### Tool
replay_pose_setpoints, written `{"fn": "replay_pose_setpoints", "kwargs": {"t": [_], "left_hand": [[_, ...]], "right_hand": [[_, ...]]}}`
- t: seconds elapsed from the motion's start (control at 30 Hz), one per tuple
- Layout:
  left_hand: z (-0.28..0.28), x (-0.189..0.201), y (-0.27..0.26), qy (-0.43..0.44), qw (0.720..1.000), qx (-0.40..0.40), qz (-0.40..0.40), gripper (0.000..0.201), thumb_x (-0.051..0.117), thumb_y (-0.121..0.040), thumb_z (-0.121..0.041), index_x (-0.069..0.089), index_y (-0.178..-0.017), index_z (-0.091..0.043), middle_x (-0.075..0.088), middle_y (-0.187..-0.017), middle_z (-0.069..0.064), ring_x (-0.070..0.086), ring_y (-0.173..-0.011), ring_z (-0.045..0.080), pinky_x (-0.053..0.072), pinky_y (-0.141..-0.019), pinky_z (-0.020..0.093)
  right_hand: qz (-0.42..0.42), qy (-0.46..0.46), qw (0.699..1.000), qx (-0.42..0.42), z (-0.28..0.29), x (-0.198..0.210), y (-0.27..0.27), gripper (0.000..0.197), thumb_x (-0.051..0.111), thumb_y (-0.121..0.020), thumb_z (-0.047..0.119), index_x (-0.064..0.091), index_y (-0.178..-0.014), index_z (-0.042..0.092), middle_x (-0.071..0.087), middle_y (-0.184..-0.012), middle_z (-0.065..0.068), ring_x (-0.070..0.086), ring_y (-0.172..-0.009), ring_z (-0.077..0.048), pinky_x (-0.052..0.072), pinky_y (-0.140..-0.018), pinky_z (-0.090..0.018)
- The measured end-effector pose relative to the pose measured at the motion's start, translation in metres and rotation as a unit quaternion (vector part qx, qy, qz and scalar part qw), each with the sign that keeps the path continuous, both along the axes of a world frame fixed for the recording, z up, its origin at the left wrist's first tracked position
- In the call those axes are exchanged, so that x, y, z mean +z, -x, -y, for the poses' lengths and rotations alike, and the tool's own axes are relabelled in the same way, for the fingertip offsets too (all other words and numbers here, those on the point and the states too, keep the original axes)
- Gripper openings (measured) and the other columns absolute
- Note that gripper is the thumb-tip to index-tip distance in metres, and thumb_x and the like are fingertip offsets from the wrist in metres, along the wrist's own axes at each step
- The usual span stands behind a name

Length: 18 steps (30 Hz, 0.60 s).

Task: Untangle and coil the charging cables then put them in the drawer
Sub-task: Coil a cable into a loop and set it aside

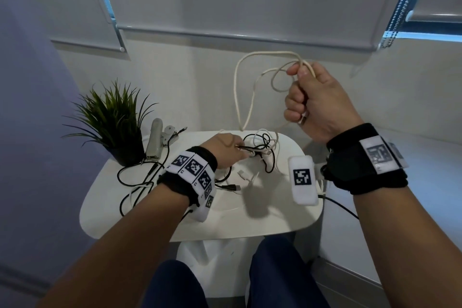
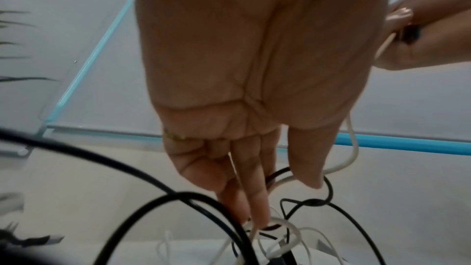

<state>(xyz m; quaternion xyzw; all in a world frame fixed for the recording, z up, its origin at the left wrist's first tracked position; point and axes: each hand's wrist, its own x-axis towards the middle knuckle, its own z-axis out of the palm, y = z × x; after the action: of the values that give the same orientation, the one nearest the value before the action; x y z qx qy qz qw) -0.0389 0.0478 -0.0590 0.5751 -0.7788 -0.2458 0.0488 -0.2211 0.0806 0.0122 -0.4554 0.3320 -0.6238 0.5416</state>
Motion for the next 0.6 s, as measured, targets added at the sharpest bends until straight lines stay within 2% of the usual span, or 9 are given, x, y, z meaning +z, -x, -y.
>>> {"fn": "replay_pose_setpoints", "kwargs": {"t": [0.07, 0.13, 0.2, 0.27, 0.33, 0.4, 0.5, 0.53, 0.6], "left_hand": [[0.001, 0.0, -0.004, 0.003, 1.0, 0.014, 0.003, 0.043, 0.057, -0.09, -0.036, 0.051, -0.131, -0.022, 0.057, -0.124, 0.001, 0.053, -0.11, 0.017, 0.037, -0.09, 0.022], [0.003, -0.003, -0.006, 0.011, 0.999, -0.001, 0.043, 0.043, 0.057, -0.09, -0.038, 0.05, -0.129, -0.023, 0.053, -0.128, 0.002, 0.05, -0.116, 0.019, 0.037, -0.094, 0.025], [0.004, -0.006, -0.005, 0.026, 0.996, -0.012, 0.08, 0.032, 0.055, -0.09, -0.038, 0.054, -0.116, -0.02, 0.05, -0.124, 0.004, 0.049, -0.114, 0.023, 0.039, -0.098, 0.031], [0.003, -0.008, -0.004, 0.038, 0.996, -0.014, 0.078, 0.016, 0.053, -0.091, -0.035, 0.05, -0.097, -0.02, 0.052, -0.108, 0.003, 0.052, -0.104, 0.025, 0.043, -0.091, 0.037], [0.001, -0.007, -0.003, 0.054, 0.998, 0.009, 0.019, 0.008, 0.048, -0.092, -0.023, 0.042, -0.09, -0.018, 0.052, -0.089, 0.003, 0.053, -0.087, 0.026, 0.044, -0.073, 0.032], [0.0, -0.003, -0.004, 0.083, 0.994, 0.045, -0.057, 0.013, 0.044, -0.09, -0.009, 0.04, -0.1, -0.016, 0.053, -0.081, 0.005, 0.053, -0.074, 0.024, 0.042, -0.059, 0.029], [0.001, 0.004, -0.011, 0.15, 0.977, 0.083, -0.13, 0.032, 0.045, -0.085, 0.002, 0.042, -0.112, -0.013, 0.056, -0.093, 0.008, 0.053, -0.08, 0.022, 0.041, -0.059, 0.025], [0.002, 0.006, -0.014, 0.169, 0.971, 0.093, -0.141, 0.03, 0.047, -0.084, 0.002, 0.046, -0.11, -0.012, 0.057, -0.096, 0.008, 0.053, -0.083, 0.022, 0.04, -0.062, 0.025], [0.004, 0.007, -0.02, 0.19, 0.961, 0.111, -0.166, 0.018, 0.052, -0.084, -0.001, 0.056, -0.095, -0.014, 0.063, -0.09, 0.009, 0.059, -0.081, 0.025, 0.047, -0.067, 0.03]], "right_hand": [[0.003, 0.001, 1.0, -0.02, 0.002, 0.004, 0.005, 0.025, 0.035, -0.103, 0.021, 0.054, -0.086, 0.02, 0.034, -0.05, 0.002, 0.027, -0.042, -0.011, 0.028, -0.042, -0.017], [0.015, -0.001, 0.999, -0.029, 0.003, 0.006, 0.007, 0.025, 0.034, -0.103, 0.021, 0.053, -0.086, 0.019, 0.033, -0.05, 0.003, 0.026, -0.041, -0.01, 0.027, -0.041, -0.016], [0.025, 0.001, 0.999, -0.031, 0.004, 0.008, 0.006, 0.025, 0.034, -0.103, 0.021, 0.053, -0.086, 0.02, 0.033, -0.05, 0.004, 0.025, -0.041, -0.01, 0.026, -0.041, -0.016], [0.023, 0.005, 0.999, -0.036, 0.004, 0.009, 0.006, 0.025, 0.035, -0.103, 0.021, 0.053, -0.086, 0.02, 0.034, -0.05, 0.003, 0.025, -0.041, -0.01, 0.027, -0.041, -0.017], [0.01, 0.006, 0.999, -0.05, 0.004, 0.01, 0.006, 0.025, 0.035, -0.103, 0.021, 0.054, -0.086, 0.019, 0.034, -0.05, 0.003, 0.026, -0.041, -0.011, 0.027, -0.041, -0.018], [-0.008, 0.0, 0.998, -0.069, 0.005, 0.008, 0.007, 0.025, 0.035, -0.102, 0.019, 0.054, -0.086, 0.019, 0.035, -0.049, 0.003, 0.027, -0.041, -0.011, 0.028, -0.041, -0.017], [-0.017, -0.013, 0.995, -0.097, 0.006, 0.002, 0.009, 0.024, 0.035, -0.102, 0.018, 0.054, -0.087, 0.018, 0.036, -0.049, 0.003, 0.028, -0.04, -0.011, 0.029, -0.042, -0.017], [-0.015, -0.016, 0.995, -0.102, 0.006, 0.001, 0.01, 0.024, 0.035, -0.102, 0.018, 0.054, -0.087, 0.018, 0.036, -0.049, 0.004, 0.028, -0.04, -0.011, 0.029, -0.042, -0.017], [-0.015, -0.019, 0.994, -0.106, 0.006, -0.002, 0.009, 0.025, 0.034, -0.102, 0.018, 0.054, -0.087, 0.018, 0.036, -0.049, 0.004, 0.028, -0.04, -0.011, 0.029, -0.042, -0.018]]}}
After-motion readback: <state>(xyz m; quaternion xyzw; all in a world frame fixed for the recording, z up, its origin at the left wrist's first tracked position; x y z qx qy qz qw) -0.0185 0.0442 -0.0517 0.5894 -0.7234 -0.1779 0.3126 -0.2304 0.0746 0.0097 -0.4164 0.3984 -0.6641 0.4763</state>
